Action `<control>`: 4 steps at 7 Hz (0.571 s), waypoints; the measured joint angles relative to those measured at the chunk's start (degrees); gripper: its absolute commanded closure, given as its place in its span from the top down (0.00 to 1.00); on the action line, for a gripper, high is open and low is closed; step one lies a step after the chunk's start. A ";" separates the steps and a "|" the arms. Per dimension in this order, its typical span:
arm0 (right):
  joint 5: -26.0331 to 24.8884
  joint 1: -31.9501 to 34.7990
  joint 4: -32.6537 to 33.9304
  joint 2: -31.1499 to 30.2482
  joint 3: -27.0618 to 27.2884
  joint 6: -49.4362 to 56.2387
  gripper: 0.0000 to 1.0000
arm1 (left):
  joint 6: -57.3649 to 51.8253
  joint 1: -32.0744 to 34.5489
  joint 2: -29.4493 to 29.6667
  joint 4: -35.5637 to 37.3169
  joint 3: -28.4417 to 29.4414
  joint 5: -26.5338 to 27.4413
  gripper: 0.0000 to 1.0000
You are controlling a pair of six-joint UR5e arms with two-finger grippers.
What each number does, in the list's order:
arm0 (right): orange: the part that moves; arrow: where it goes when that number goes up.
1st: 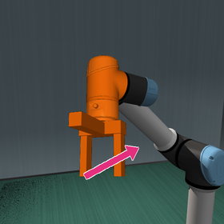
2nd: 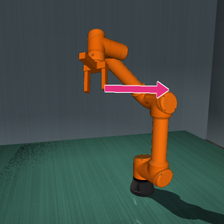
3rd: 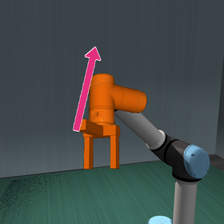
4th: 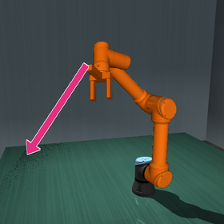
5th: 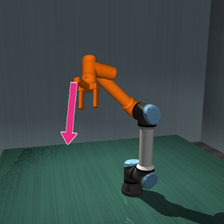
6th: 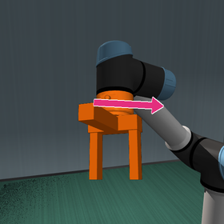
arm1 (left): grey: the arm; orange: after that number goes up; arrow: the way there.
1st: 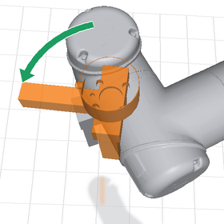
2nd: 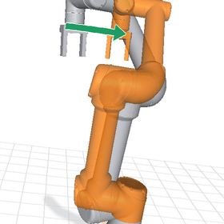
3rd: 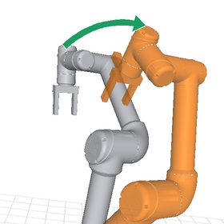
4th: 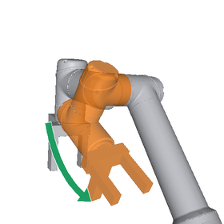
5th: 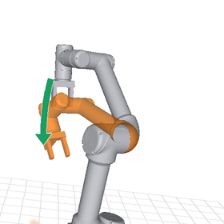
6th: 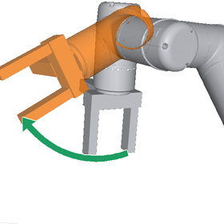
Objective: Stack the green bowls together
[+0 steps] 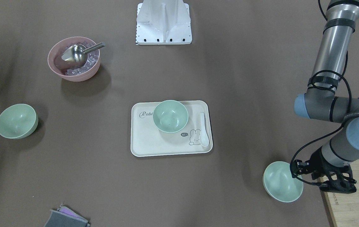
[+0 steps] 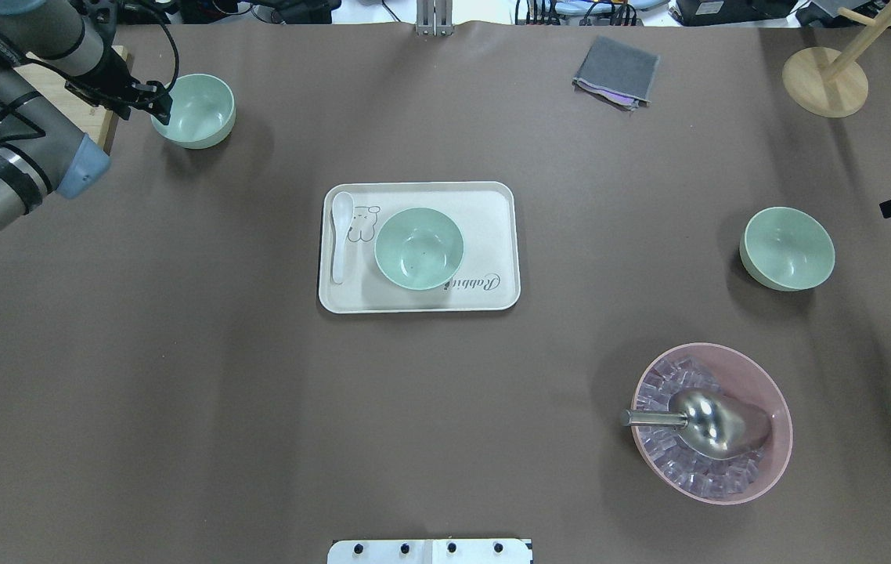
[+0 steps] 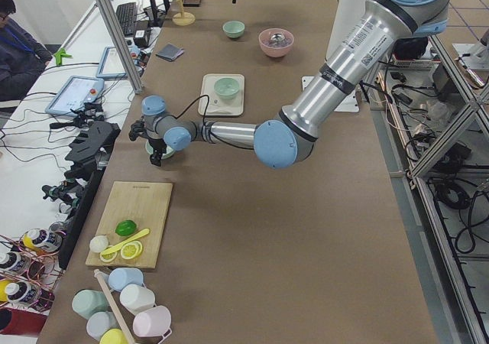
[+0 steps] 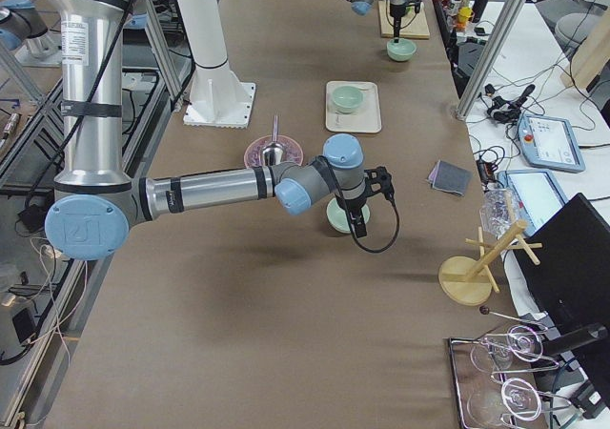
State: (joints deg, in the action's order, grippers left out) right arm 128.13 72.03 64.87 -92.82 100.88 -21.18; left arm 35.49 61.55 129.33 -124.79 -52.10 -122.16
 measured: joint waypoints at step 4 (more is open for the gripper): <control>-0.25 -0.25 -0.68 -0.01 0.01 0.08 1.00 | 0.19 -0.57 0.27 -0.29 0.03 0.08 0.00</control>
State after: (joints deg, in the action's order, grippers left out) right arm 127.88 71.78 64.19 -92.83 100.89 -21.10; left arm 35.68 60.99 129.59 -125.08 -52.07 -122.08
